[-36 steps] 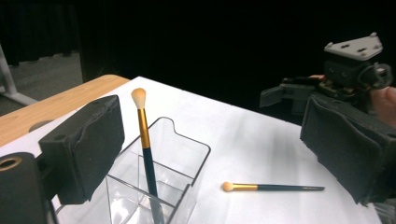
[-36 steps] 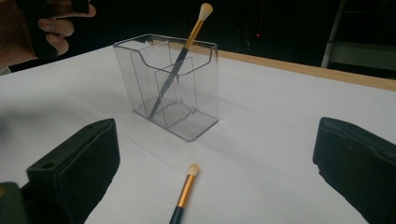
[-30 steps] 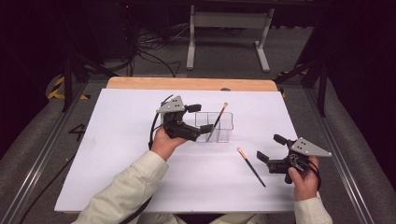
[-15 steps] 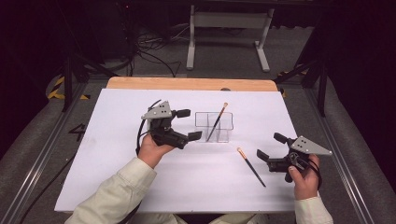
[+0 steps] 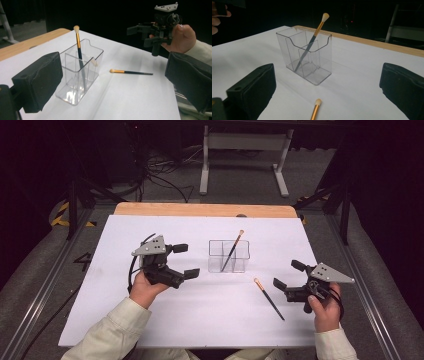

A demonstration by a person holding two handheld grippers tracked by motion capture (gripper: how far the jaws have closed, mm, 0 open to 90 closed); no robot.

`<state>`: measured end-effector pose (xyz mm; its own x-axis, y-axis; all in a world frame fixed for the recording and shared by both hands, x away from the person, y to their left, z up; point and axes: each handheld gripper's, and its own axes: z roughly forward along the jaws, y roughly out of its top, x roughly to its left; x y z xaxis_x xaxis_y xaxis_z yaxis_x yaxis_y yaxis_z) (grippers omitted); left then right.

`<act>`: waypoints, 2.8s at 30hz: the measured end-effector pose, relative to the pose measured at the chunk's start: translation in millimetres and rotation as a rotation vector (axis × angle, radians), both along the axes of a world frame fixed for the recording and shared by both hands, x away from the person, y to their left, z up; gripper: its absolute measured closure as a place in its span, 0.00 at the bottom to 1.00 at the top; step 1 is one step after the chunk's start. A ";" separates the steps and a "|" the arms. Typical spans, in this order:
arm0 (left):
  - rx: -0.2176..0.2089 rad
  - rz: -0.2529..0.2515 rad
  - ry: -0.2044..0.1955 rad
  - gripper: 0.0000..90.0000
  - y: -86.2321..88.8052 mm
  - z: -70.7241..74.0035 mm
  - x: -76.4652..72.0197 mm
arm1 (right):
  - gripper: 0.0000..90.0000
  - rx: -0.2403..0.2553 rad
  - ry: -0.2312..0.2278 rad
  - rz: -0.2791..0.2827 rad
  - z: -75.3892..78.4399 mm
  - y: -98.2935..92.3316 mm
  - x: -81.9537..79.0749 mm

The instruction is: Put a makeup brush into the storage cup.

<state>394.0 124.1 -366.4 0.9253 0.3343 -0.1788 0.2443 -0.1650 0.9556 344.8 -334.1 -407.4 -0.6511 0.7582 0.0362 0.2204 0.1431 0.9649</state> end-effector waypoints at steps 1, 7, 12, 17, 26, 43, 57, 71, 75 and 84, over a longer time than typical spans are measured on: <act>0.005 0.005 -0.001 0.02 2.6 -0.3 -0.6 | 0.01 0.001 0.003 0.002 0.8 0.4 0.3; 0.018 0.026 -0.013 0.02 17.6 -0.7 -5.2 | 0.01 -0.003 -0.001 0.009 4.4 3.7 1.4; 0.019 0.037 -0.005 0.02 25.3 -2.3 -9.2 | 0.01 0.000 -0.001 0.011 5.0 3.9 2.0; 0.012 0.056 -0.004 0.02 35.5 -1.1 -12.3 | 0.01 -0.008 0.006 0.027 7.7 6.6 3.4; 0.000 0.088 0.006 0.02 51.8 -2.3 -13.0 | 0.01 -0.037 0.040 0.050 13.0 14.6 8.8; -0.022 0.132 0.003 0.02 68.5 1.7 -9.1 | 0.02 -0.172 0.209 0.091 35.9 27.7 16.6; -0.021 0.135 0.011 0.02 71.4 -1.2 -4.8 | 0.03 -0.358 0.344 0.100 43.8 40.8 24.6; -0.035 0.140 0.027 0.02 73.7 -2.5 -3.1 | 0.05 -0.507 0.425 0.095 47.8 55.0 33.1; -0.038 0.140 0.034 0.02 74.0 -3.4 -2.5 | 0.05 -0.554 0.464 0.093 46.3 58.4 37.0; -0.037 0.138 0.035 0.02 74.5 -4.1 -1.6 | 0.05 -0.593 0.516 0.082 42.3 60.9 41.6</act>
